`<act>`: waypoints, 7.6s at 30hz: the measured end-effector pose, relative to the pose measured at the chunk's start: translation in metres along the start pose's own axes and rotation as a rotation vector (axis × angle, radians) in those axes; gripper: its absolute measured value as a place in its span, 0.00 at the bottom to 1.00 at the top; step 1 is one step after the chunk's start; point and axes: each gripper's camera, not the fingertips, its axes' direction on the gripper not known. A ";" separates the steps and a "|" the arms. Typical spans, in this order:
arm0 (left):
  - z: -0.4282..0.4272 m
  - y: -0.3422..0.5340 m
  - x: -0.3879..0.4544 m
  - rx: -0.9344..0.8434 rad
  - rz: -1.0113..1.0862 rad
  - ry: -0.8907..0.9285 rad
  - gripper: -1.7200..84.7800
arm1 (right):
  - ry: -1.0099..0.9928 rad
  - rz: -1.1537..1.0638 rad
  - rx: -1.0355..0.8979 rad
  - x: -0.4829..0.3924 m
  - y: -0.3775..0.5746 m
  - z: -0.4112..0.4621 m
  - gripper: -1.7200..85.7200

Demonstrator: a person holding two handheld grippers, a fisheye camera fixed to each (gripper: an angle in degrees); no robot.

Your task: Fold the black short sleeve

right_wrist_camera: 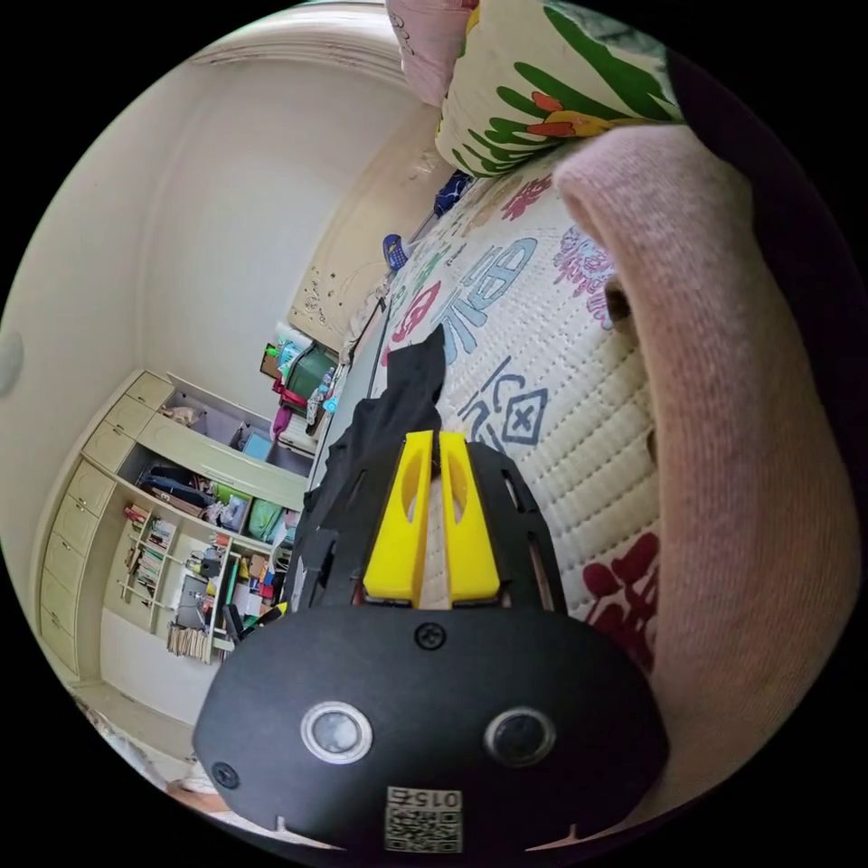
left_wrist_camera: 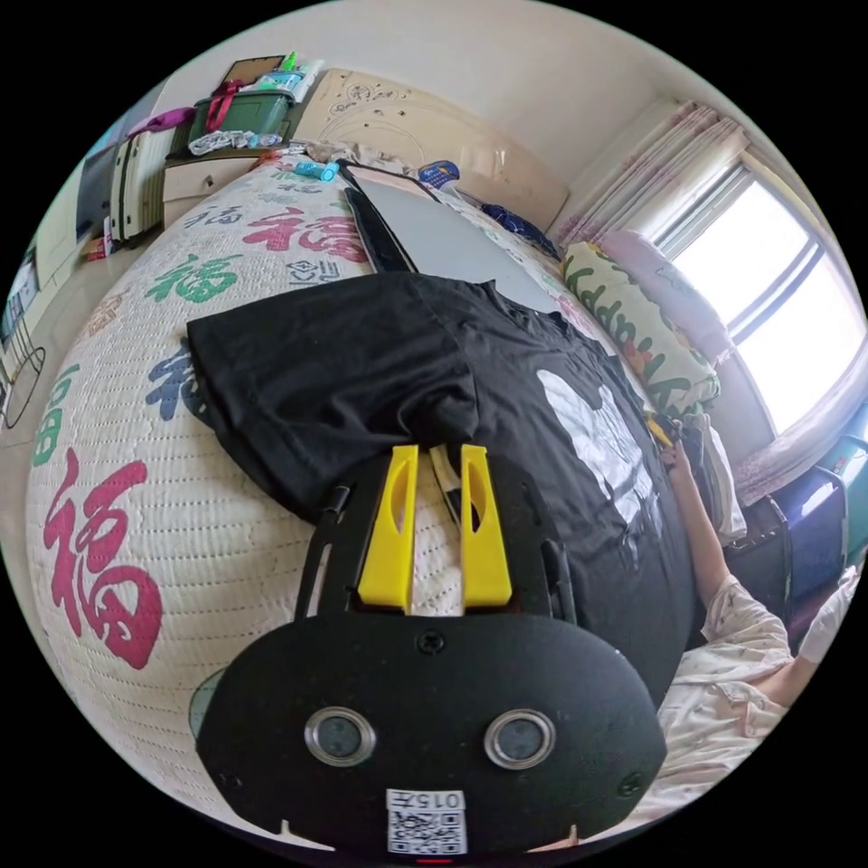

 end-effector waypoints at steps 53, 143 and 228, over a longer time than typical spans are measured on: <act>0.004 -0.177 0.494 0.026 0.409 0.146 0.03 | -0.304 -0.402 -0.013 0.061 0.105 0.111 0.02; -0.016 -0.068 0.288 -0.155 0.362 0.117 0.02 | 0.083 -1.290 -0.694 0.279 0.448 0.369 0.01; 0.083 0.071 -0.109 0.321 -0.357 0.046 0.16 | -0.024 -0.767 -0.027 0.594 -0.039 0.353 0.07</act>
